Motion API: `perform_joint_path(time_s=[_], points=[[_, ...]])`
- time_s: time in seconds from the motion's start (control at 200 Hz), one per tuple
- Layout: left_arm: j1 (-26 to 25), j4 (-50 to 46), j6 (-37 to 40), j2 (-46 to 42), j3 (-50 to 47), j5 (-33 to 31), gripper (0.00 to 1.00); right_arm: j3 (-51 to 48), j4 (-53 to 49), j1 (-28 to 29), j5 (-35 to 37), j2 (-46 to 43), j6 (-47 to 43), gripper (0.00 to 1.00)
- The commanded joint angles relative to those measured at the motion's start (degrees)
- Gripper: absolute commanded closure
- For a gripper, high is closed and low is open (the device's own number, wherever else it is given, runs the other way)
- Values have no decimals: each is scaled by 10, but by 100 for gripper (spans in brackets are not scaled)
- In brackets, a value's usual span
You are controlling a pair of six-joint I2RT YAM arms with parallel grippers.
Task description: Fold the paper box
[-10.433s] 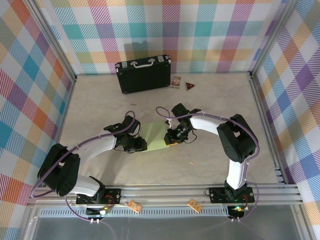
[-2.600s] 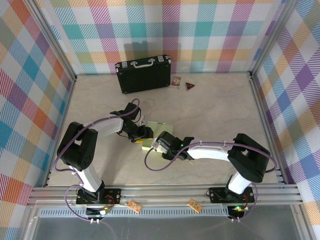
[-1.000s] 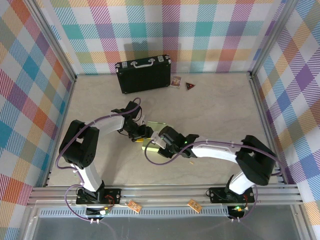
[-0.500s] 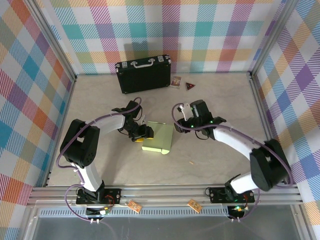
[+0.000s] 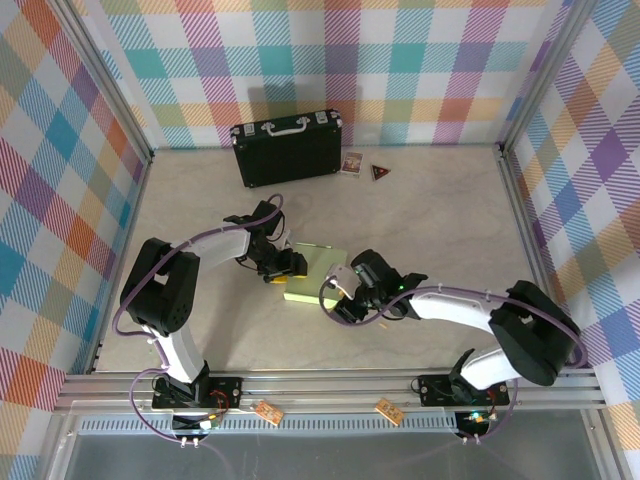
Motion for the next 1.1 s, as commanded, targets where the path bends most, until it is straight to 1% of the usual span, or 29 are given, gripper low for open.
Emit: perform_joint_path(time_s=[0.0,0.07,0.185,0.3,0.34,0.4,0.51,0.595,0.655,0.73,0.79,0.94,1.095], points=[[0,-41,10,28,-8,-53,43,14,29,15,62,25,-40,46],[0,-40,11,29,-8,-51,43,14,43,16,79,36,-46,51],[1,-41,12,31,-7,-51,43,17,55,17,81,49,-52,58],[0,-40,13,30,-9,-50,43,17,66,19,79,52,-47,59],[1,-42,13,30,-8,-50,43,19,66,22,77,53,-45,57],[1,-41,13,29,-8,-50,43,24,61,29,81,55,-44,48],[1,-43,15,29,-8,-50,43,33,49,51,108,64,-52,39],[0,-42,16,29,-8,-49,43,42,46,56,138,79,-51,39],[0,-41,15,30,-8,-50,43,51,37,57,165,90,-52,42],[0,-42,15,29,-10,-50,43,61,23,57,201,93,-51,49],[0,-43,16,30,-10,-50,43,61,21,58,217,86,-54,54],[0,-42,16,30,-11,-50,43,62,5,57,212,57,-64,67],[1,-41,17,29,-13,-50,43,78,-37,57,214,44,-78,70]])
